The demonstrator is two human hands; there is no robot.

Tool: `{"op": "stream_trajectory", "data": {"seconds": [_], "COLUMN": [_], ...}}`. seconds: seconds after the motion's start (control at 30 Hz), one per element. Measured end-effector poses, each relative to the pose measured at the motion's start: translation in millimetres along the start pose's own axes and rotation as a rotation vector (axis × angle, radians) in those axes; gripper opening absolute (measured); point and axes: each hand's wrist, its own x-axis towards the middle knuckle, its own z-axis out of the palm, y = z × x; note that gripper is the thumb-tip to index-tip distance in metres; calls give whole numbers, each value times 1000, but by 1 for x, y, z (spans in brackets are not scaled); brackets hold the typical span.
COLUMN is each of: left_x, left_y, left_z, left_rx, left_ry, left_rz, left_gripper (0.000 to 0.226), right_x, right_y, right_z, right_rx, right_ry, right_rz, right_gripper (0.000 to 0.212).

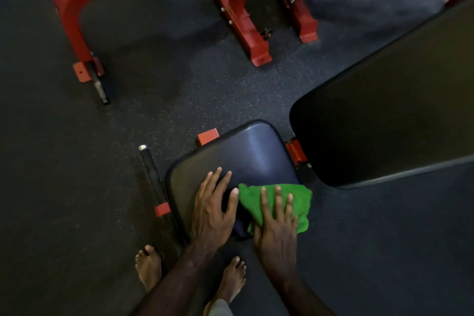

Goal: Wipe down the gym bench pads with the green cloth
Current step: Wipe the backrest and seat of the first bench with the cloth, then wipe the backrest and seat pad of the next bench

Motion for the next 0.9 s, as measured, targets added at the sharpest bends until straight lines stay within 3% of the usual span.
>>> {"op": "stream_trajectory", "data": {"seconds": [0.07, 0.1, 0.23, 0.37, 0.5, 0.6, 0.67, 0.9], "left_x": [-3, -3, 11, 29, 28, 23, 13, 5], "left_y": [1, 2, 13, 39, 73, 106, 134, 209], "left_z": [-4, -7, -29, -94, -168, -234, -285, -401], "left_rx": [-9, -25, -270, -469, -548, -592, -607, -646], "left_ry": [-29, -55, -109, -115, -87, -55, -66, 18], "left_rz": [-16, -37, -169, -286, -324, -268, -246, -160], "left_gripper": [61, 63, 65, 49, 53, 26, 17, 20], "right_x": [0, -2, -8, 10, 8, -10, -26, -56], "right_y": [-24, -42, -84, -131, -180, -217, -243, -312], "right_z": [-3, -5, -28, -101, -168, -223, -265, -370], "right_rx": [269, 363, 564, 722, 718, 680, 671, 814], "right_ry": [39, 35, 28, -101, -121, -145, -107, 88], "right_rz": [297, 337, 55, 28, -21, -71, -101, -202], "right_gripper": [75, 70, 55, 54, 45, 47, 48, 63]}}
